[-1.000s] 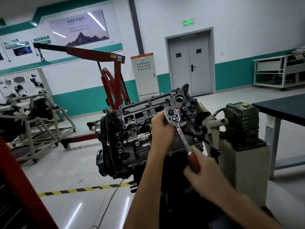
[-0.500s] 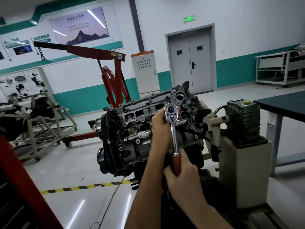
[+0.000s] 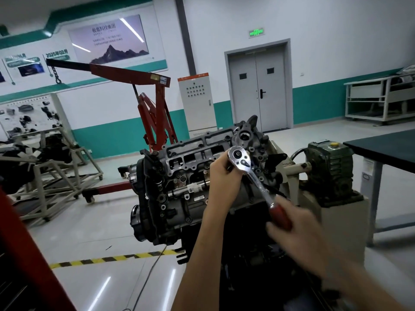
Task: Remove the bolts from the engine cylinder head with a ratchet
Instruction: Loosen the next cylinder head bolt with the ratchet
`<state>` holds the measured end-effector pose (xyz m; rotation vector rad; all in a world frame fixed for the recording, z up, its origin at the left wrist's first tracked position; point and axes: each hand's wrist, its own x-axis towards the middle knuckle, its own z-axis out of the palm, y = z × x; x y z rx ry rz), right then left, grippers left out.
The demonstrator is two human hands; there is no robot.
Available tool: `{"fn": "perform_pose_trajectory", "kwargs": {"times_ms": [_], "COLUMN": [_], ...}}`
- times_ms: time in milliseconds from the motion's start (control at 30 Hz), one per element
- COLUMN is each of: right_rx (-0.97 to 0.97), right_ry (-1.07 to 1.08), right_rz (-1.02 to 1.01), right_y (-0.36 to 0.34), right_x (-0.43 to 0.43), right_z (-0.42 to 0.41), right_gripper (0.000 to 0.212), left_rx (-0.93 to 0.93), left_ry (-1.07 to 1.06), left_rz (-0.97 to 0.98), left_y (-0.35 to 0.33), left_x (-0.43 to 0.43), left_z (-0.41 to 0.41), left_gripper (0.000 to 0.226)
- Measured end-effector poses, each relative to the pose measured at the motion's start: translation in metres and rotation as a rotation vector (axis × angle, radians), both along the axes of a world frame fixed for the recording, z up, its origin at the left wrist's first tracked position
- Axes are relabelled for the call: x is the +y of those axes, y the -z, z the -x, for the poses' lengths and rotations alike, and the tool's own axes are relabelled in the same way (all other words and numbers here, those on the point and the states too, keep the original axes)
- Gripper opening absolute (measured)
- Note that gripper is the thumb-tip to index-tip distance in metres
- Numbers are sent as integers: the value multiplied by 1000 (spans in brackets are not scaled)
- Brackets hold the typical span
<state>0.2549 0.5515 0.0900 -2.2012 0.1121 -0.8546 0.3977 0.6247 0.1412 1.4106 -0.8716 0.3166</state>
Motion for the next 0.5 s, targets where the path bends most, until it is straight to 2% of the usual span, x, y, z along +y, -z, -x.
{"fn": "perform_pose_trajectory", "kwargs": {"times_ms": [100, 200, 267, 400, 467, 500], "right_rx": [-133, -154, -62, 153, 166, 145], "right_ry": [26, -69, -86, -140, -94, -75], "right_rz": [-343, -406, -261, 199, 371, 392], "right_y": [20, 22, 16, -28, -50, -51], "right_x": [66, 80, 52, -38, -64, -69], "right_z": [-20, -32, -21, 5, 7, 5], "right_gripper": [29, 20, 22, 34, 32, 28], "left_rx": [-2, -5, 16, -13, -29, -35], "left_ry": [27, 83, 74, 50, 42, 39], "left_rz": [25, 49, 45, -21, -43, -39], "left_y": [0, -1, -2, -5, -6, -5], "left_x": [-1, 3, 4, 3, 2, 1], "left_z": [3, 4, 0, -1, -2, -1], "left_gripper": [34, 42, 43, 32, 28, 30]}}
